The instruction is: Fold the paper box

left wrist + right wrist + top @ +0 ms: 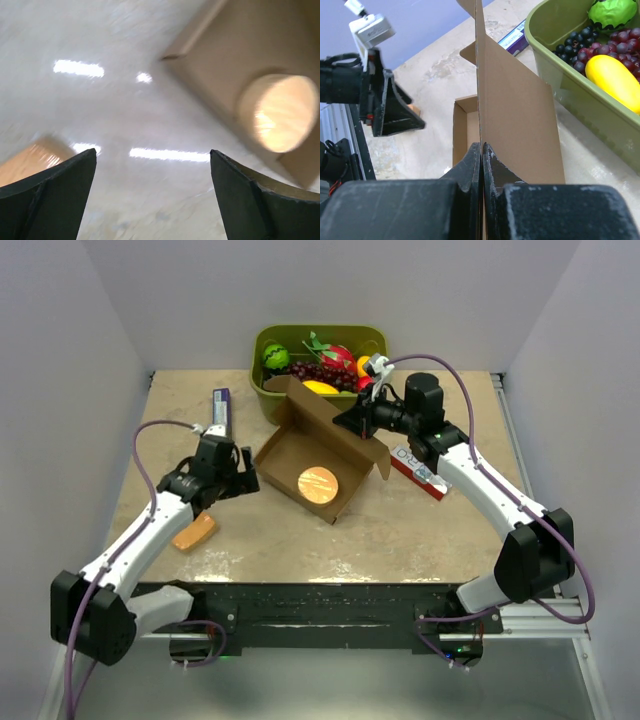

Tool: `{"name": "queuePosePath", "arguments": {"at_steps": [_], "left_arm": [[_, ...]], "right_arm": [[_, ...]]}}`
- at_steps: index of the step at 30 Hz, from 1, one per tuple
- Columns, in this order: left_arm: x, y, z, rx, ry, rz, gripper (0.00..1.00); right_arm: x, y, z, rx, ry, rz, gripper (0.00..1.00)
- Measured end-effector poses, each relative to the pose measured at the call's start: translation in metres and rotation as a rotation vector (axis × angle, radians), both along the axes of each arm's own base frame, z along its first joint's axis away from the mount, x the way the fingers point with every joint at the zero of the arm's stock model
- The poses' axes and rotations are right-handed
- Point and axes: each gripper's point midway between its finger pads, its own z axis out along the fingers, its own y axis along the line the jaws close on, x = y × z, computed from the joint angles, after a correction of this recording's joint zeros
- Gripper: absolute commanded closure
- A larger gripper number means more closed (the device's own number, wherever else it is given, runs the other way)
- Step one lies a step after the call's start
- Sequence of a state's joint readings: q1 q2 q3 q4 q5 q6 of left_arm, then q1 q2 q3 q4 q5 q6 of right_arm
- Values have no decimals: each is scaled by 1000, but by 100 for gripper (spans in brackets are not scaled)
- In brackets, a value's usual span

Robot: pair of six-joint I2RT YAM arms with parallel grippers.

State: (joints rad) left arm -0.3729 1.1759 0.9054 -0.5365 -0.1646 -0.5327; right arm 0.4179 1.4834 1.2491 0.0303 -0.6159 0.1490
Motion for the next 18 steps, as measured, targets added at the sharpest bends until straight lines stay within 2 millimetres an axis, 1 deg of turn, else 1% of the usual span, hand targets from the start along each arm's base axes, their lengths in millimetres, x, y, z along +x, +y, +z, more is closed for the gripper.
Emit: {"name": "queuePosePath", "arguments": {"at_steps": [3, 6, 8, 13, 16, 18], "left_arm": [[-30, 43, -16, 62, 89, 139, 0], [-44, 91, -24, 84, 147, 323, 0], [-48, 102, -29, 87, 174, 381, 0], [-66, 105, -55, 95, 254, 421, 0], [-79, 106, -80, 102, 316, 426, 0], [-83, 103, -95, 101, 365, 414, 0]], "right_arm": [[0, 0, 0, 1, -1, 0, 100], [-1, -1, 2, 2, -5, 0, 100], [-3, -1, 4, 3, -9, 0, 100], [-8, -4, 11, 8, -24, 1, 100], [-10, -5, 17, 13, -36, 1, 100], [-11, -5, 18, 15, -39, 1, 100]]}}
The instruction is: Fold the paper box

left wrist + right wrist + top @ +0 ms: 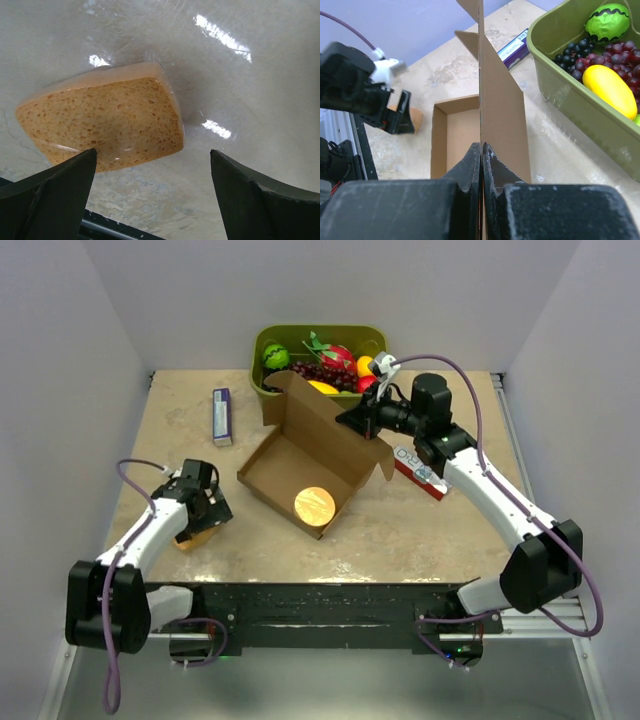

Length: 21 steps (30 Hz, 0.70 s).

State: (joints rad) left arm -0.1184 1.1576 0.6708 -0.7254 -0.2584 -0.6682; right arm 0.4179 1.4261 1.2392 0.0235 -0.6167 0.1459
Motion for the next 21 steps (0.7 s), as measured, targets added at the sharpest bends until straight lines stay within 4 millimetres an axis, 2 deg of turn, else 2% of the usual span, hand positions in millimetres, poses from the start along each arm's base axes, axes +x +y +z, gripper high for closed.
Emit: {"name": "queuePosePath", "arguments": {"at_steps": [2, 6, 8, 14, 17, 21], "left_arm": [[2, -2, -10, -1, 29, -15, 0], [16, -10, -13, 12, 11, -61, 0], [29, -26, -14, 28, -4, -122, 0], [85, -99, -4, -28, -123, -290, 0], [95, -116, 1, -79, -165, -319, 0], [96, -121, 7, -99, -182, -343, 0]], "right_arm": [[0, 0, 0, 0, -1, 0, 100], [0, 0, 0, 0, 0, 0, 100], [0, 0, 0, 0, 0, -1, 100], [4, -2, -4, -9, 11, -22, 100], [7, -2, -8, -14, 19, -30, 100], [9, -1, -11, -15, 22, -31, 100]]}}
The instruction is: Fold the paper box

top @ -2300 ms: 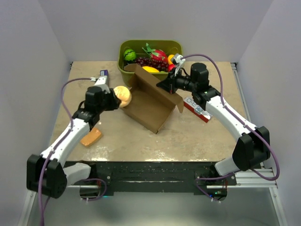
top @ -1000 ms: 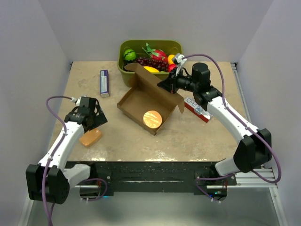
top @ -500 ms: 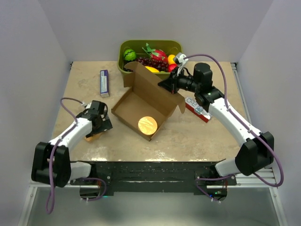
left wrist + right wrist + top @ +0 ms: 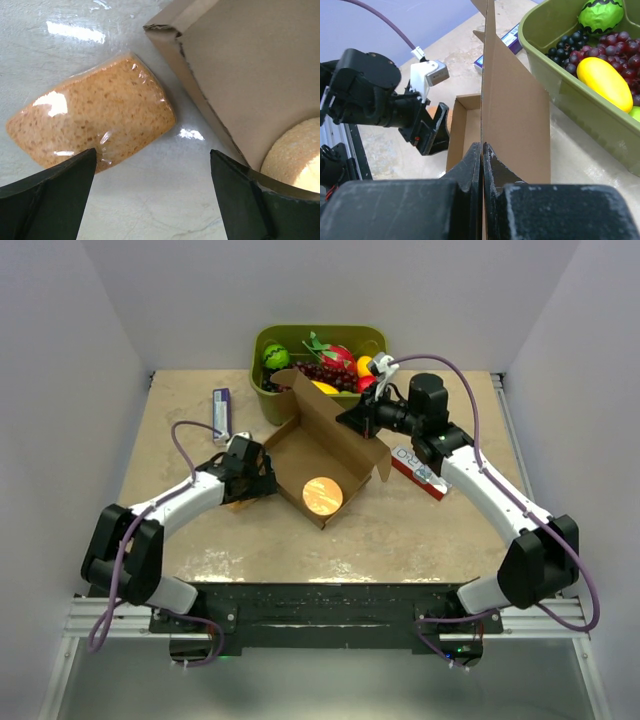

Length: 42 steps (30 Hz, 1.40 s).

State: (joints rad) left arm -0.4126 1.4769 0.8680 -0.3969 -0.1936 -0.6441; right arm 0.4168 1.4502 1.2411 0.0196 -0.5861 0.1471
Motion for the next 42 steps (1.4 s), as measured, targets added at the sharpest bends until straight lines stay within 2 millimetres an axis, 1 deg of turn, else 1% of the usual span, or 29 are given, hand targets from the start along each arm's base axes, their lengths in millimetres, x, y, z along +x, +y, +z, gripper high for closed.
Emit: {"name": "queuePosePath", "arguments": {"at_steps": [2, 4, 8, 11, 17, 21, 23, 27, 34, 39, 42], "left_arm": [[-1, 2, 6, 4, -10, -19, 0], [0, 8, 19, 16, -45, -49, 0], [10, 33, 49, 97, -148, -115, 0], [16, 45, 54, 197, -162, -196, 0], [17, 51, 46, 332, -151, -392, 0], [12, 53, 30, 393, -150, -524, 0], [9, 51, 23, 398, -144, -584, 0], [16, 43, 14, 414, -157, -692, 0], [34, 48, -3, 438, -158, -730, 0], [34, 52, -27, 443, -100, -757, 0], [41, 50, -26, 447, -121, -756, 0]], "right_arm": [[0, 0, 0, 0, 1, 0, 100], [0, 0, 0, 0, 1, 0, 100], [0, 0, 0, -1, 3, 1, 100], [-1, 0, 0, 0, 3, 4, 100], [-1, 1, 0, 0, 3, 8, 100], [-1, 1, 0, 0, 3, 8, 100], [-2, 1, 0, 0, 3, 9, 100], [-2, 1, 0, 1, 2, 9, 100], [-2, 1, 0, 1, 3, 12, 100], [-2, 1, 0, 0, 3, 12, 100], [-2, 1, 0, -1, 3, 12, 100]]}}
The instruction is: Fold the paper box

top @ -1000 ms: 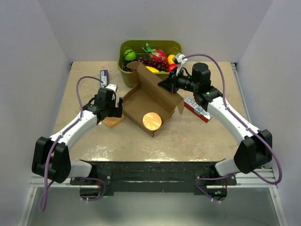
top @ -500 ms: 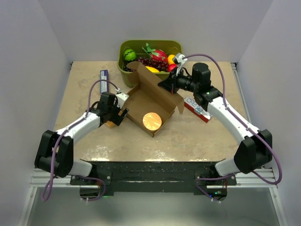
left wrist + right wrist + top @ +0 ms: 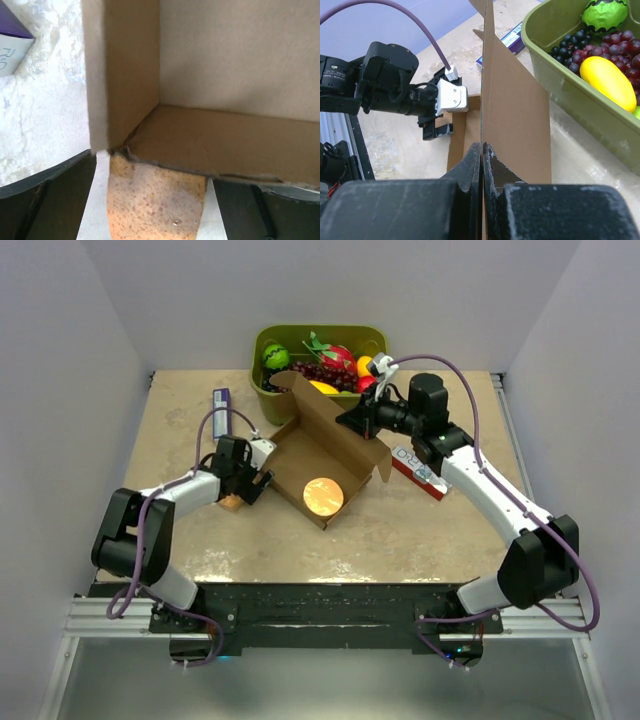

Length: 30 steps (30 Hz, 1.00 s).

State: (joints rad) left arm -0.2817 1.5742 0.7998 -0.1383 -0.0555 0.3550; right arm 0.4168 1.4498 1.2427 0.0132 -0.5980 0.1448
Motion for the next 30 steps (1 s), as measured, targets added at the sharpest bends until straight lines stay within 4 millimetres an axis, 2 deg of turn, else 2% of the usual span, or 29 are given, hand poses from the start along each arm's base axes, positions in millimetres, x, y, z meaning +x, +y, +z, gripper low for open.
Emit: {"name": "queuePosePath", "arguments": {"at_steps": [2, 3, 5, 6, 9, 12, 13, 14, 16, 18, 20, 25, 27, 30], "left_arm": [[3, 0, 0, 0, -10, 3, 10], [4, -1, 0, -2, -12, 6, 23], [5, -1, -2, -9, -7, 20, 36], [5, -1, -3, -9, -4, 29, 46], [6, 1, -3, -12, -2, 58, 55], [2, 0, -1, -30, 9, 79, 56], [-3, 0, 0, -42, 19, 85, 56], [-8, -1, 1, -54, 30, 93, 61], [-20, -2, 4, -80, 48, 97, 61], [-32, -6, 16, -125, 41, 93, 61], [-38, -12, 37, -177, 7, 81, 60], [-42, -32, 110, -305, -156, 29, 58], [-44, -34, 128, -323, -187, 24, 58], [-47, -35, 139, -338, -186, 30, 57]], "right_arm": [[0, 0, 0, -1, -2, 0, 100], [0, 0, 0, -2, -2, 0, 100], [0, 0, 0, -2, -2, 0, 100], [0, 0, 0, -2, -3, -1, 100], [1, 0, 0, -3, -3, -3, 100], [1, 0, 0, -3, -4, -3, 100], [1, 0, 0, -3, -4, -3, 100], [1, 0, 0, -3, -4, -3, 100], [1, 0, 0, -4, -4, -3, 100], [1, 0, 0, -4, -5, -3, 100], [1, -1, 0, -4, -5, -3, 100], [1, -1, 0, -5, -3, -3, 100], [1, -1, 0, -5, -3, -4, 100], [1, -1, 0, -5, -3, -4, 100]]}}
